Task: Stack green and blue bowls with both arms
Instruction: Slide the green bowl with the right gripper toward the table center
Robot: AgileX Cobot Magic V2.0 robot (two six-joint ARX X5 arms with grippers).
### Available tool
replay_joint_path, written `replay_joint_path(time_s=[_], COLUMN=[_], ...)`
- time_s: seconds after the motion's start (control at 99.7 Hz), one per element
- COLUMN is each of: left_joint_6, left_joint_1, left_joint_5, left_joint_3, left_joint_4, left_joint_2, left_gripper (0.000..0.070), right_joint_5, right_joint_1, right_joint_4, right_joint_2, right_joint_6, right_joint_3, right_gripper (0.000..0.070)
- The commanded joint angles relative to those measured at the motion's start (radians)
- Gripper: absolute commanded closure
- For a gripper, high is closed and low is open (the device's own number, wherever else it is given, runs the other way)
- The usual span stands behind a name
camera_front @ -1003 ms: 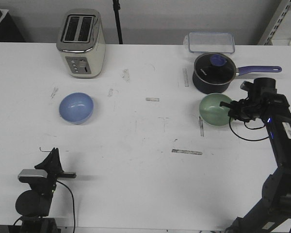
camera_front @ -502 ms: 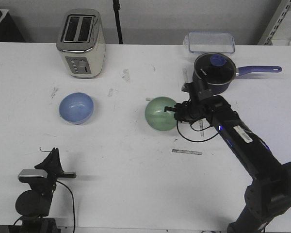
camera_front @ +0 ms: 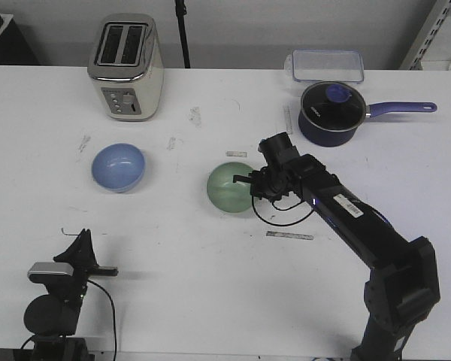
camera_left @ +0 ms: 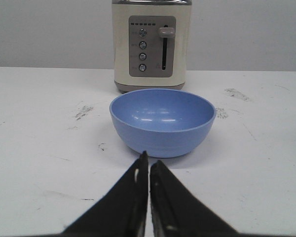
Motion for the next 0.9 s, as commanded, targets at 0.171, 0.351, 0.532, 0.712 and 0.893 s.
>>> replay_joint_path(time_s=[0.171, 0.351, 0.532, 0.712, 0.893], left_joint_6=[0.008, 0.008, 0.008, 0.008, 0.008], left_joint_1=[0.0, 0.0, 0.0, 0.0, 0.0], left_joint_5=[0.0, 0.0, 0.0, 0.0, 0.0], left_joint_3=[-0.023, -0.023, -0.023, -0.023, -0.023], left_joint_4=[0.015, 0.015, 0.015, 0.015, 0.015], left_joint_2=[-0.002, -0.002, -0.002, -0.002, -0.002], left_gripper=[0.0699, 0.0699, 0.0699, 0.0698, 0.0699], right_joint_5=[0.002, 0.002, 0.002, 0.002, 0.002], right_joint_1=[0.005, 0.012, 0.012, 0.012, 0.012], right_joint_4=[0.013, 0.009, 0.01, 0.01, 0.011], right_joint_2=[0.037, 0.053, 0.053, 0.053, 0.053], right_joint_6=[0.017, 0.017, 0.016, 0.016, 0.016], right_joint_3=[0.012, 0.011, 0.011, 0.011, 0.011], right_gripper=[0.069, 0.069, 0.0683, 0.0549, 0.042])
